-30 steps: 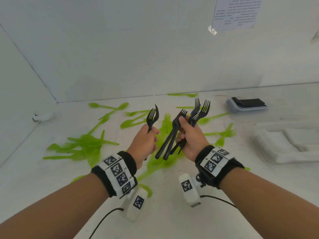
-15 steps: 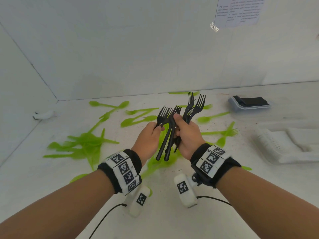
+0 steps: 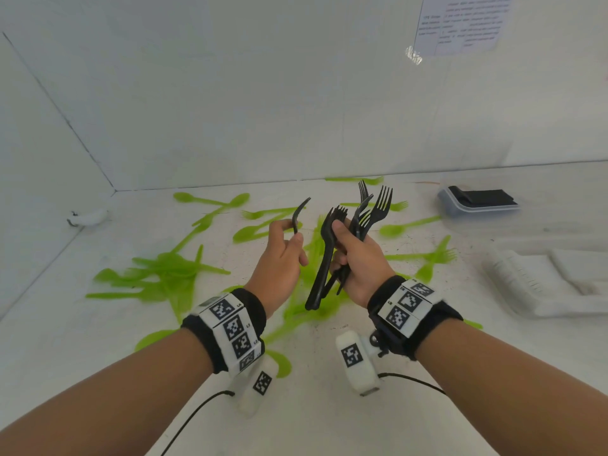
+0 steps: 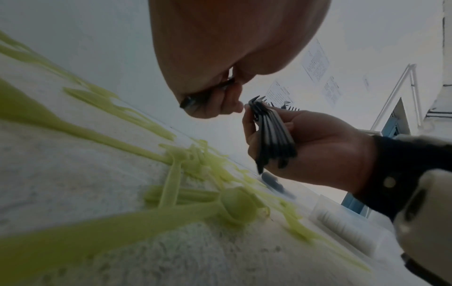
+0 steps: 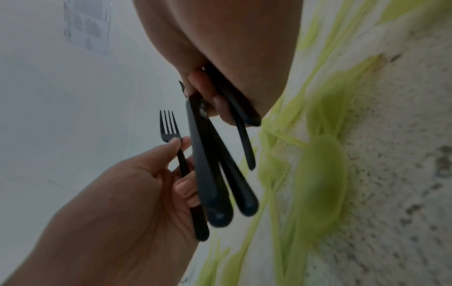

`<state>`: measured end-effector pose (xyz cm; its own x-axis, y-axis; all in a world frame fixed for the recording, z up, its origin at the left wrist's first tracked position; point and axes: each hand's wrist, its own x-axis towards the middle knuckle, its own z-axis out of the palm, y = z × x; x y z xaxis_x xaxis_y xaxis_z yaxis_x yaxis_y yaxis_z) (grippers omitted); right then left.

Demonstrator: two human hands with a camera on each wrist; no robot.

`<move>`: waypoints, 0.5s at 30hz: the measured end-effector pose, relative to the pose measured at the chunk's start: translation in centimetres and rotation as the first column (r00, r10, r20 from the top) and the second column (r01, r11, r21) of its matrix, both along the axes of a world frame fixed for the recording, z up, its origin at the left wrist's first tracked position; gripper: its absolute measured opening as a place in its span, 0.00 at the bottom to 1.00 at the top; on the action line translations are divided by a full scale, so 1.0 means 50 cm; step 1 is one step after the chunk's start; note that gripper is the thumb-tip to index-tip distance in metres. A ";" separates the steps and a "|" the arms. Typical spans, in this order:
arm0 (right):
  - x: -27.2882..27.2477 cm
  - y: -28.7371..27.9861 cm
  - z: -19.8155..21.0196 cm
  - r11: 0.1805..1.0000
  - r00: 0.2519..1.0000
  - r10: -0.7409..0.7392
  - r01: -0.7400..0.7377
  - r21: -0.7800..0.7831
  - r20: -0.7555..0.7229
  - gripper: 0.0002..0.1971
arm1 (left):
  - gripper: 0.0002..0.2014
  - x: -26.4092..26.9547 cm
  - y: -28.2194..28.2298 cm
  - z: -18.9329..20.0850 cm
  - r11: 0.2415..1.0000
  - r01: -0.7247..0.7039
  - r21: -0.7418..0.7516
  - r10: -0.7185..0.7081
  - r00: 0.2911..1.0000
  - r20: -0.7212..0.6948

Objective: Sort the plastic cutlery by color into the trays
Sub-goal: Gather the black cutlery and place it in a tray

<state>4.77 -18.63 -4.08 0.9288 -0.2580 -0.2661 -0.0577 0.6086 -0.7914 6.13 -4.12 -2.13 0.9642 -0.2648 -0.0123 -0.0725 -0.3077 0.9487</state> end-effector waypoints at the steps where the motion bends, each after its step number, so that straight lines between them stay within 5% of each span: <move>1: 0.000 0.001 0.000 1.000 1.000 0.001 -0.001 -0.012 0.009 0.05 | 0.08 0.002 0.000 0.003 1.000 0.000 -0.004 0.000 1.000 0.011; 11: 0.000 0.037 0.001 0.991 1.000 0.009 -0.006 -0.137 0.021 0.06 | 0.12 0.001 -0.002 0.030 0.934 0.085 -0.346 -0.188 0.942 -0.277; 15: 0.007 0.047 0.003 0.980 0.999 0.043 -0.039 -0.195 0.019 0.09 | 0.13 0.004 0.018 0.035 0.937 0.136 -0.321 -0.228 0.936 -0.268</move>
<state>5.13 -16.26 -3.94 0.9449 -0.2644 -0.1929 -0.0596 0.4406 -0.8957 6.32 -3.21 -0.40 0.8626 -0.4712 -0.1844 0.1977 -0.0216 0.9800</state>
